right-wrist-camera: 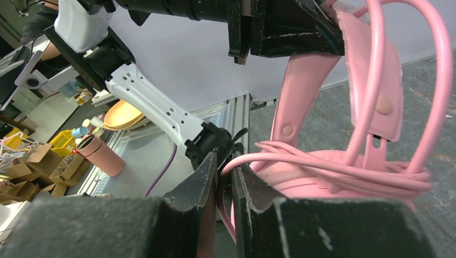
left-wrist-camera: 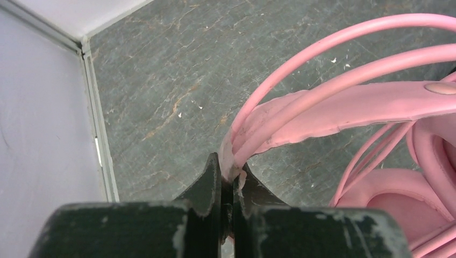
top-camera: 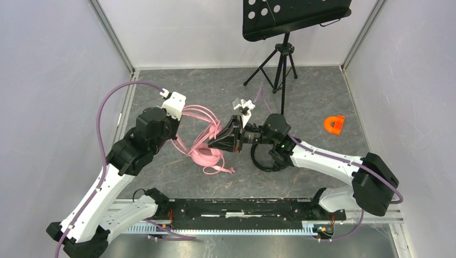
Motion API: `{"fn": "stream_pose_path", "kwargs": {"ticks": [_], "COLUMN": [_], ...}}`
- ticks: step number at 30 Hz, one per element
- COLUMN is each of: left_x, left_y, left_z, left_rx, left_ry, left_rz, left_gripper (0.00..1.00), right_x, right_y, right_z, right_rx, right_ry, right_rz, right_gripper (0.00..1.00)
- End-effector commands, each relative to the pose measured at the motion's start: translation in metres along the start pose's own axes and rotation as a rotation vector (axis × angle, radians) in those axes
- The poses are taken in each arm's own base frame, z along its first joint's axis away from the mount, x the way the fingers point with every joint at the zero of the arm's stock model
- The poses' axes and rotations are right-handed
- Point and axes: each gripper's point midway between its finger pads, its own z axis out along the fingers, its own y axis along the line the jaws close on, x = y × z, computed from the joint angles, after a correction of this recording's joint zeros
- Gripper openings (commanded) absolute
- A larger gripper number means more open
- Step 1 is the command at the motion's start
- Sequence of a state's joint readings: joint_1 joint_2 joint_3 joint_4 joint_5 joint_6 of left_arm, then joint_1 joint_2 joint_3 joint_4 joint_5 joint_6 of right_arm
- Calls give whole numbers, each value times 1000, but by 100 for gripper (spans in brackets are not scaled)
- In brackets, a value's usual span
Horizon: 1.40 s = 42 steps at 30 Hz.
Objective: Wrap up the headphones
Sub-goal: Wrap the headphones cable around the headphones.
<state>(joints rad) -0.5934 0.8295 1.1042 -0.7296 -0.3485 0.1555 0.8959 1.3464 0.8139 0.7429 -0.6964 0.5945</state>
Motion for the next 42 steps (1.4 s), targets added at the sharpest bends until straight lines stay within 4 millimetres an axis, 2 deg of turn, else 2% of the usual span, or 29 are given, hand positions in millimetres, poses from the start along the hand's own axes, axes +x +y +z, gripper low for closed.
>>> {"fn": "stream_pose_path", "kwargs": {"ticks": [1,4,14,30,37,42], "left_x": [-46,-47,-59,-73,-84,-81], "left_y": [21,28,33,23,23,22], "left_z": [-15,-17,-22,-18,-23,-19], "left_rx": [-105,-151,-177,-125,-99,-110], "left_ry": [-166,-173,-219,-279,-319,-307], "left_rz": [-282,-363,-536,-701,-757,-760], "left_gripper": [2,2,2,2,2,2], "right_x": [-16,-11,-7,-30,-15,-12], "right_y": [6,-4,-31,-45,-46,-42], "right_z": [14,17,25,35,38,36], "right_rx": [-12,40,217,352,361,369], "right_ry": [-15,6,37,-44,22,36], "right_rz": [-74,-91,-159,-240,-247,-229], "right_gripper": [20,20,21,21,17,18]}}
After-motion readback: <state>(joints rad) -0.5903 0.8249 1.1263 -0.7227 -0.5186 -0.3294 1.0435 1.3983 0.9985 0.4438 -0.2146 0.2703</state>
